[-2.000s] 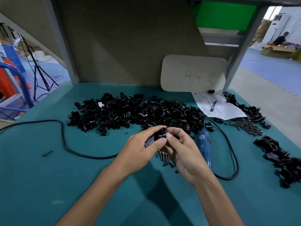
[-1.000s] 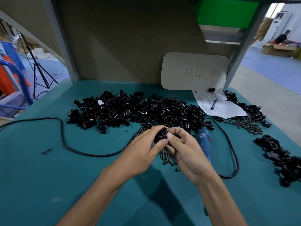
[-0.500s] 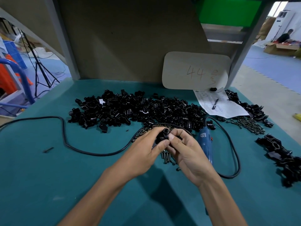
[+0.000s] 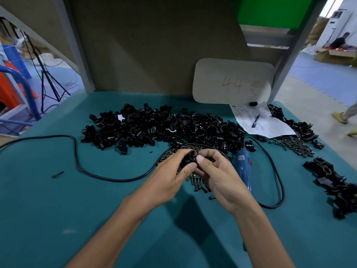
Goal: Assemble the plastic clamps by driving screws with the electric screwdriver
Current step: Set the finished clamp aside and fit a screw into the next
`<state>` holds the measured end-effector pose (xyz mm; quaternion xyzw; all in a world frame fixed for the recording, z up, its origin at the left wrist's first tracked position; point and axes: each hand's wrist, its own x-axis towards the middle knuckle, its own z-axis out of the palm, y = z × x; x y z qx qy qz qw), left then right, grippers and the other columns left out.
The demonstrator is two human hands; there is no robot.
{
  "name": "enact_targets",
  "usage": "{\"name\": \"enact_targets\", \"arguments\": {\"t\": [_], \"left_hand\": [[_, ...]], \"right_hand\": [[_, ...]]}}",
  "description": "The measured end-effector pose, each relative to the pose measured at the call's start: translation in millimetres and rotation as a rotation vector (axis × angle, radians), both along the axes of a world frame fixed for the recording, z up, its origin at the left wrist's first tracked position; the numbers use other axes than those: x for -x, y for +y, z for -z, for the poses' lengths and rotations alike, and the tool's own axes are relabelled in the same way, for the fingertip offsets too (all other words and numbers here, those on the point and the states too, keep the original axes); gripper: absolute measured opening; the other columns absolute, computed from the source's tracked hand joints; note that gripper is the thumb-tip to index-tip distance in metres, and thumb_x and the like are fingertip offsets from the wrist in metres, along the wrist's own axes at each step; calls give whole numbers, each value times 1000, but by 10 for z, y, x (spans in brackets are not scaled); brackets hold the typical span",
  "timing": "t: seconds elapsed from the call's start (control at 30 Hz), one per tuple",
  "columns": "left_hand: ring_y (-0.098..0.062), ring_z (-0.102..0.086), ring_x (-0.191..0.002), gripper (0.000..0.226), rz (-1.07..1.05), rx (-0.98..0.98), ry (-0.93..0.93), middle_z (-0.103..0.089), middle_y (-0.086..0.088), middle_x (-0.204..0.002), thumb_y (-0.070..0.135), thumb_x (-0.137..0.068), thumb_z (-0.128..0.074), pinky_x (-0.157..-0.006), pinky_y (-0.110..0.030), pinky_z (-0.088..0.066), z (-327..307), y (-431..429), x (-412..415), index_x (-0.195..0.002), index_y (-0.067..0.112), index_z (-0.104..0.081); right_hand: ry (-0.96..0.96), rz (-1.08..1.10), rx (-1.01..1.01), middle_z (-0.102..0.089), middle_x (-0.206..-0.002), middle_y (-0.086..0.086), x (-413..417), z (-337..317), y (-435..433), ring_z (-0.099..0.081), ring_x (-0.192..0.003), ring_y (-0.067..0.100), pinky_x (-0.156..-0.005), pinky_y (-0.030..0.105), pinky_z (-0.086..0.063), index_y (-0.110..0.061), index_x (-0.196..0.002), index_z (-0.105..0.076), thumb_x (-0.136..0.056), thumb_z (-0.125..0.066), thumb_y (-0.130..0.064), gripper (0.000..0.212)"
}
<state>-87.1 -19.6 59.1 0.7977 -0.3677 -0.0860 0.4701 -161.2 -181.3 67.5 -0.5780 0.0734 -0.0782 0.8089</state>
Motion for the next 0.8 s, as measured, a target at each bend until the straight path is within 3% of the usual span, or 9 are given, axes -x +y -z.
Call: {"name": "enact_targets", "arguments": {"t": [0.03, 0.1, 0.2, 0.3, 0.47, 0.53, 0.6, 0.7, 0.8], "left_hand": [[7, -56, -97, 34, -19, -8, -2, -60, 23, -107, 58, -100, -42, -72, -7, -38, 49, 10, -23, -132, 46, -46], [13, -52, -102, 39, -69, -32, -16, -58, 23, -113, 58, -101, -40, -77, -4, -36, 168, 40, -67, -136, 40, -45], [4, -52, -110, 57, -112, -101, -22, -55, 16, -121, 66, -96, -33, -87, -14, -39, 387, 88, -103, -142, 34, -42], [-5, -52, -118, 62, -124, -140, -5, -52, 14, -133, 70, -96, -30, -96, -29, -44, 577, 91, -126, -147, 36, -36], [-2, -52, -117, 61, -120, -150, 0, -50, 17, -133, 74, -97, -28, -91, -24, -41, 777, 67, -160, -146, 39, -34], [1, -49, -116, 61, -127, -156, -19, -48, 20, -133, 77, -96, -26, -91, -24, -41, 824, 67, -162, -145, 42, -33], [2, -49, -113, 59, -131, -153, -36, -49, 20, -130, 78, -95, -25, -90, -25, -41, 846, 57, -166, -142, 43, -33], [4, -49, -110, 53, -125, -140, -51, -51, 20, -124, 75, -94, -27, -86, -23, -41, 848, 46, -164, -138, 45, -36], [3, -51, -110, 48, -122, -120, -51, -53, 19, -124, 70, -97, -31, -88, -27, -46, 847, 51, -168, -137, 44, -38]], "right_hand": [[23, 66, 136, -76, -98, -3, 0, 4, -43, -72, -96, 11, -90, 26, -56, -16, -113, -61, -91, -71, -29, 27], [93, 225, 593, -75, -99, -7, 43, 51, -180, -69, -95, 7, -87, 24, -53, -26, -108, -65, -97, -69, -28, 12], [258, 115, 1193, -66, -92, -15, 167, 205, -319, -61, -86, 2, -71, 21, -47, -31, -99, -67, -97, -67, -32, 2], [409, -51, 1408, -61, -101, -8, 254, 406, -303, -58, -90, 13, -73, 27, -42, -26, -111, -63, -97, -67, -31, 15], [397, 1, 1539, -66, -99, -2, 271, 466, -264, -63, -91, 24, -81, 39, -52, -19, -107, -56, -101, -56, -18, 6], [357, 35, 1414, -68, -97, -8, 263, 432, -291, -65, -91, 16, -82, 37, -54, -23, -108, -61, -102, -56, -16, 10], [271, 77, 1033, -71, -92, -10, 238, 370, -290, -69, -89, 10, -84, 30, -58, -25, -105, -68, -100, -62, -15, 13], [134, 97, 377, -74, -97, 2, 140, 298, -177, -74, -93, 22, -84, 32, -61, -16, -105, -71, -96, -67, -4, 15], [98, 98, 70, -73, -99, 10, -1, 322, -34, -73, -94, 24, -85, 31, -60, -3, -109, -64, -94, -66, 3, 16]]}}
